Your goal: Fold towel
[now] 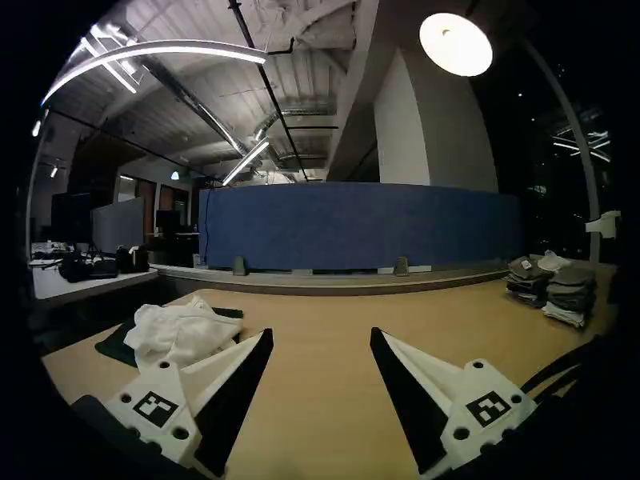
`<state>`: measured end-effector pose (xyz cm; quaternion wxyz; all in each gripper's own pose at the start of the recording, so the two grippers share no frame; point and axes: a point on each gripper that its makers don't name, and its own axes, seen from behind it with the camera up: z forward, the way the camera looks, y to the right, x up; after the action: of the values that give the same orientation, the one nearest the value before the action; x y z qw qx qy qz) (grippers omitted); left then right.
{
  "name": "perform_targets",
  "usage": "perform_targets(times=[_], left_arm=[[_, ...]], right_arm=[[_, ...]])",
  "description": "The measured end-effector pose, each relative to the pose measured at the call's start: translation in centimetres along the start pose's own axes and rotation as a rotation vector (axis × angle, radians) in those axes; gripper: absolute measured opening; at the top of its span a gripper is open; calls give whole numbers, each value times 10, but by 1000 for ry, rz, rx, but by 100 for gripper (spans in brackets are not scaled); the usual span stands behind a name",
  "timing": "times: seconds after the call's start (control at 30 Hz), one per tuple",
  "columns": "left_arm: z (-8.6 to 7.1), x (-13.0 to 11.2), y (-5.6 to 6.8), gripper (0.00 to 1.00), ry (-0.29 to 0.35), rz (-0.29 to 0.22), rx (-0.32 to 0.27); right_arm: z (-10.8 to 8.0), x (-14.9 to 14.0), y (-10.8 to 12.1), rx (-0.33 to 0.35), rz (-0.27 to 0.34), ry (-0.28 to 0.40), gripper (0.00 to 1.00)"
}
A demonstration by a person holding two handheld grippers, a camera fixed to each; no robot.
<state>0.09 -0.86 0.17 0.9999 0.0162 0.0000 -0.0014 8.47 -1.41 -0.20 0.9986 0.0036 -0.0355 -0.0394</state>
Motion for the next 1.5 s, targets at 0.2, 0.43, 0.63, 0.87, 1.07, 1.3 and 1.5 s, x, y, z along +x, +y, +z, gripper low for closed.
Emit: perform_targets(times=[0.2,0.43,0.63,0.87,1.07,1.3,1.5], left_arm=[[-1,-1,0,90,0,1,0],[-1,-1,0,93,0,3,0],[0,-1,0,94,0,2,0],[-1,-1,0,94,0,3,0],[-1,-1,0,94,0,2,0],[-1,-1,1,94,0,2,0],[0,-1,1,94,0,2,0]], right_arm=[[3,1,2,2,23,26,100],[2,-18,9,-11,61,36,100],[2,-40,18,-18,98,42,100],[6,-60,22,-10,142,54,100],[9,-70,19,-7,129,67,100],[9,-79,9,-1,89,72,100],[10,-85,6,-14,42,75,100]])
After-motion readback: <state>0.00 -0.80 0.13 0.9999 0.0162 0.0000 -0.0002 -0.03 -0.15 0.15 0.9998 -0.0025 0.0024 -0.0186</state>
